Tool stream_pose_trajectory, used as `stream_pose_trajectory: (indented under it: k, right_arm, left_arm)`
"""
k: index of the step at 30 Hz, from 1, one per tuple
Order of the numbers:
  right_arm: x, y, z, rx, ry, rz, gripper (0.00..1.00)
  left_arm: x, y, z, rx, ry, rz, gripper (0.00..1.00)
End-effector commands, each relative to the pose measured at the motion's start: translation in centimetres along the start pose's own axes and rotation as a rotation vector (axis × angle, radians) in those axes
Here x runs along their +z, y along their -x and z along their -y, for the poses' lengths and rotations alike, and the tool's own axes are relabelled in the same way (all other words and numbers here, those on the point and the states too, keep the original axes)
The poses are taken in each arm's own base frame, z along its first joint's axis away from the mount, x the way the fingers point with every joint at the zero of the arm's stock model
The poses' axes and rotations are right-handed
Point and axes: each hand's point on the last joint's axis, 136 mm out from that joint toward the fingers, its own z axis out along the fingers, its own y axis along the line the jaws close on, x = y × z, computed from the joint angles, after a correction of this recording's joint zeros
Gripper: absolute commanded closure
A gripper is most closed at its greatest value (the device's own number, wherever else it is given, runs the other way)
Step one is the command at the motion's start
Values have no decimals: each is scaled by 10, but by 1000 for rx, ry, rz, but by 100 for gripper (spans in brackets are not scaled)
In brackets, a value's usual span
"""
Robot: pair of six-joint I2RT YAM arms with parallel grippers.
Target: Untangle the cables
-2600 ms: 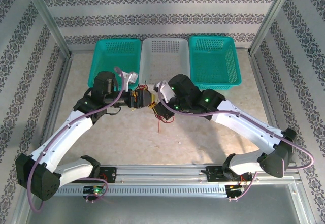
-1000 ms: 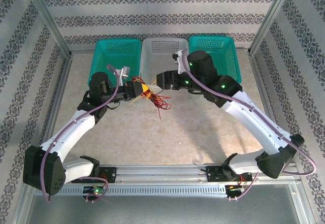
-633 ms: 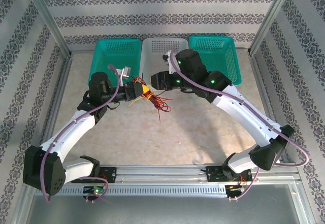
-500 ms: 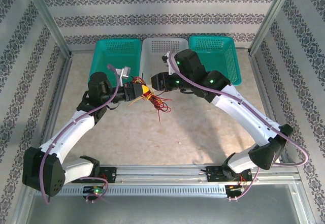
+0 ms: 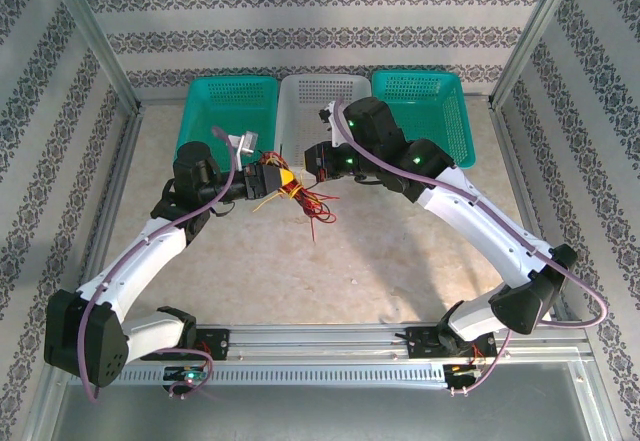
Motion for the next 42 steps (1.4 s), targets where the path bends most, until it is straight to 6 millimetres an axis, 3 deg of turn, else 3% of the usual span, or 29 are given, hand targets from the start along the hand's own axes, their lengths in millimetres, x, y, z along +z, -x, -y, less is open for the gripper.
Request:
stream_pose_trajectory:
  k: [1, 6, 10, 15, 19, 24, 29, 33, 38, 40, 42]
  right_arm:
    - [-5, 4, -2, -1, -19, 18, 100]
    - [-23, 22, -2, -53, -42, 107, 100]
    - [-36, 41, -2, -20, 22, 169, 100]
    - [-29, 58, 14, 52, 85, 150, 100]
    - [-11, 60, 22, 123, 155, 133, 100]
    - [-3, 58, 30, 213, 281, 183, 100]
    - [5, 40, 34, 288, 382, 211, 100]
    - [0, 28, 38, 344, 461, 287, 100]
    - [-1, 7, 33, 346, 449, 300, 100]
    - [2, -3, 27, 338, 444, 289, 100]
    - [3, -10, 20, 327, 444, 287, 100]
  left_arm:
    - [-4, 5, 28, 108, -72, 3, 100]
    - [-3, -1, 48, 132, -164, -21, 100]
    - [-4, -1, 80, 157, -288, -27, 100]
    - [-12, 9, 118, 183, -409, 3, 100]
    - [-19, 17, 141, 202, -467, 41, 100]
    - [-37, 35, 169, 233, -553, 185, 100]
    - [-57, 59, 188, 248, -631, 375, 100]
    - [-64, 75, 187, 251, -631, 483, 100]
    - [-69, 93, 152, 268, -393, 667, 100]
    - [-76, 90, 151, 358, -332, 706, 100]
    - [-79, 95, 127, 325, -201, 754, 100]
